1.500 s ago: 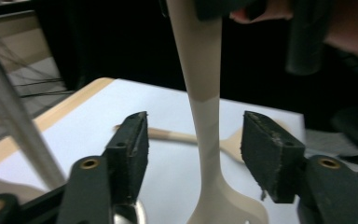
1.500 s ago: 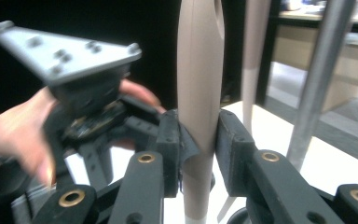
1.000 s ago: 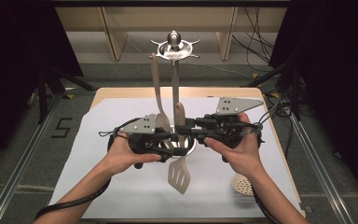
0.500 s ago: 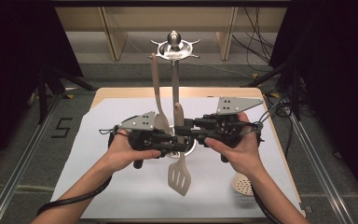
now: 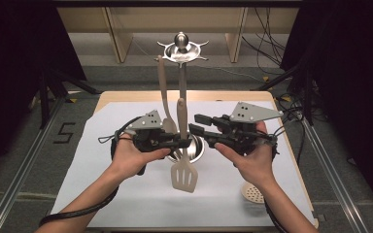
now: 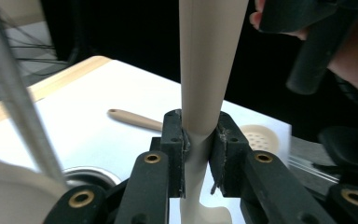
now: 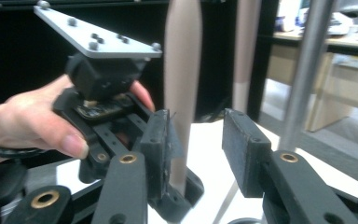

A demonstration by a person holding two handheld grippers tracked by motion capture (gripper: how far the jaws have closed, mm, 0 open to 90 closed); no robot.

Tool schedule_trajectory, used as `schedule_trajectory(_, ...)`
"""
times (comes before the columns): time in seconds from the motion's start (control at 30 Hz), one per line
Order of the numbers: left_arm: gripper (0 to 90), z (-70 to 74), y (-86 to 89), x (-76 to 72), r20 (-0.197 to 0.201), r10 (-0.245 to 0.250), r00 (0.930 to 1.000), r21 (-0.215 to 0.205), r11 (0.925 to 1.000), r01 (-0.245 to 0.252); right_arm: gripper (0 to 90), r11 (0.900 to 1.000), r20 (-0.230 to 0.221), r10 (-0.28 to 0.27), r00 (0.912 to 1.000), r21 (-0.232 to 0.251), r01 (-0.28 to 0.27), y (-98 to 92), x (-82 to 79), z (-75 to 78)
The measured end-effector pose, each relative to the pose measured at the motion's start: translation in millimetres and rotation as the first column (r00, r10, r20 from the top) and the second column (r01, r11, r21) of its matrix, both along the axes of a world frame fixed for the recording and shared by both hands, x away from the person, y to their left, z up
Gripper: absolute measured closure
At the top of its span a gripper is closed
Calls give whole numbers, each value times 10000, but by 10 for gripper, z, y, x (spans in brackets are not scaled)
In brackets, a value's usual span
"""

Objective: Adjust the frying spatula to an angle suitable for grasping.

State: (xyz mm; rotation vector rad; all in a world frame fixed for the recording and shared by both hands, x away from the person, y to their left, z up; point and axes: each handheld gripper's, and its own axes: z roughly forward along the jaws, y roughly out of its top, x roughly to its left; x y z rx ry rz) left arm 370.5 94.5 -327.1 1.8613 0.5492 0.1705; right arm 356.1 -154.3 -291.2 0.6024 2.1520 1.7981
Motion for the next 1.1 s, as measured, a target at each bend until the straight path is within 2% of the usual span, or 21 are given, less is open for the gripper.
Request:
schedule_trajectory(0.03,763,8,5,1,51,119,9999,91,9999,-120,627,9997,183,-218,9996,-48,219,-17,0,-4)
schedule_trajectory(0.07,763,14,7,1,32,266,9996,117,9996,-266,626,9989,88,-453,9989,-110,454,-30,-17,-10)
schedule_trajectory(0.17,763,30,13,9,142,535,9985,294,9981,-539,626,9951,168,-949,9953,-250,953,-58,-17,-53)
schedule_trajectory(0.2,763,33,12,9,168,634,9978,324,9974,-640,626,9945,50,-987,9951,-335,988,-65,-17,-71)
schedule_trajectory(0.27,763,41,13,15,283,764,9967,386,9962,-775,626,9912,147,-1227,9923,-487,1232,-87,-4,-107)
schedule_trajectory(0.3,763,47,12,16,296,849,9960,430,9954,-861,626,9892,-27,-1369,9906,-525,1366,-89,-9,-127)
schedule_trajectory(0.4,763,63,11,25,400,999,9942,476,9937,-1018,626,9825,33,-1750,9846,-637,1748,-112,9,-178)
schedule_trajectory(0.5,763,84,5,28,466,1062,9933,467,9930,-1083,626,9768,-177,-2035,9789,-718,2018,-131,7,-214)
schedule_trajectory(0.53,763,91,1,28,508,1075,9929,495,9927,-1100,626,9776,-139,-1994,9798,-710,1980,-135,24,-233)
schedule_trajectory(0.6,763,107,-3,29,596,1110,9920,540,9920,-1143,626,9732,-412,-2216,9743,-720,2183,-143,19,-269)
schedule_trajectory(0.63,763,116,-6,28,589,1162,9915,561,9912,-1195,626,9722,-432,-2250,9734,-770,2213,-148,28,-281)
schedule_trajectory(0.67,763,122,-7,34,636,1146,9914,557,9914,-1182,626,9699,-264,-2324,9723,-813,2296,-156,44,-299)
schedule_trajectory(0.7,763,131,-11,38,655,1146,9913,570,9913,-1184,626,9681,-467,-2399,9697,-858,2354,-158,42,-313)
schedule_trajectory(0.77,763,142,-19,43,676,1131,9913,572,9915,-1170,626,9663,-447,-2456,9683,-908,2409,-164,67,-352)
schedule_trajectory(0.8,763,149,-25,44,672,1138,9912,581,9913,-1178,626,9611,-623,-2651,9622,-967,2586,-167,56,-359)
schedule_trajectory(0.87,763,159,-31,49,690,1164,9908,577,9910,-1204,626,9627,-610,-2596,9638,-945,2534,-169,79,-384)
schedule_trajectory(0.93,763,169,-35,55,714,1178,9905,552,9910,-1219,626,9601,-611,-2665,9619,-1042,2594,-179,84,-392)
schedule_trajectory(0.97,763,173,-38,56,708,1196,9903,532,9909,-1235,626,9562,-409,-2762,9602,-1124,2703,-190,93,-393)
schedule_trajectory(1.0,763,177,-40,58,715,1224,9899,522,9906,-1263,626,9588,-642,-2724,9600,-1019,2652,-181,89,-399)
schedule_trajectory(1.03,763,181,-43,63,722,1196,9902,496,9911,-1233,626,9557,-739,-2823,9565,-1085,2737,-189,79,-395)
schedule_trajectory(1.1,763,193,-43,85,907,1056,9903,514,9925,-1106,626,9548,-718,-2860,9555,-1057,2778,-192,87,-403)
